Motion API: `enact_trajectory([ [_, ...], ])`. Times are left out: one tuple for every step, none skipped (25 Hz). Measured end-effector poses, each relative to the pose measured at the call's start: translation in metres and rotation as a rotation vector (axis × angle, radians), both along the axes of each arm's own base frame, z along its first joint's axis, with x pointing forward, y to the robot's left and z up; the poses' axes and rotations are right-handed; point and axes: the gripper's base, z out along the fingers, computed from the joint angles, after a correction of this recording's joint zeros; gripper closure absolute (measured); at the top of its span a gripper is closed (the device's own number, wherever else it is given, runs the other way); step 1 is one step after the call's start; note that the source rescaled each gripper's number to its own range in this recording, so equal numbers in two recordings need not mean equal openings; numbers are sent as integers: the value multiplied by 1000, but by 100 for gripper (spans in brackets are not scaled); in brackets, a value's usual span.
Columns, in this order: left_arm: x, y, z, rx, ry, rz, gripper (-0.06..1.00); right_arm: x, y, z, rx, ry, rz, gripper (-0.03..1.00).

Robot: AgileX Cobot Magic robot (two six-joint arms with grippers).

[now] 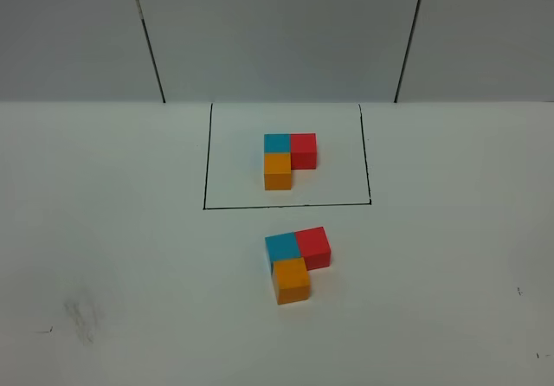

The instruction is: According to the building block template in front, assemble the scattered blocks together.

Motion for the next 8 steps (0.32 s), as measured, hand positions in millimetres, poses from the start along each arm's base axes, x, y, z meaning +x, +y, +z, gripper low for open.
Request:
enact_trajectory([
  [0,0,0,0,0,0,30,0,0,0,0,-1,-23,19],
  [0,0,0,0,0,0,30,0,0,0,0,-1,-50,19],
  [0,0,0,0,0,0,30,0,1,0,0,-1,-73,19],
  [0,0,0,0,0,0,30,0,1,0,0,-1,-95,19],
  [0,0,0,0,0,0,30,0,1,0,0,-1,-109,19],
  [0,0,0,0,0,0,30,0,1,0,0,-1,-114,19],
  [0,0,0,0,0,0,30,0,1,0,0,-1,-117,19],
  [0,0,0,0,0,0,30,0,1,0,0,-1,-120,19],
])
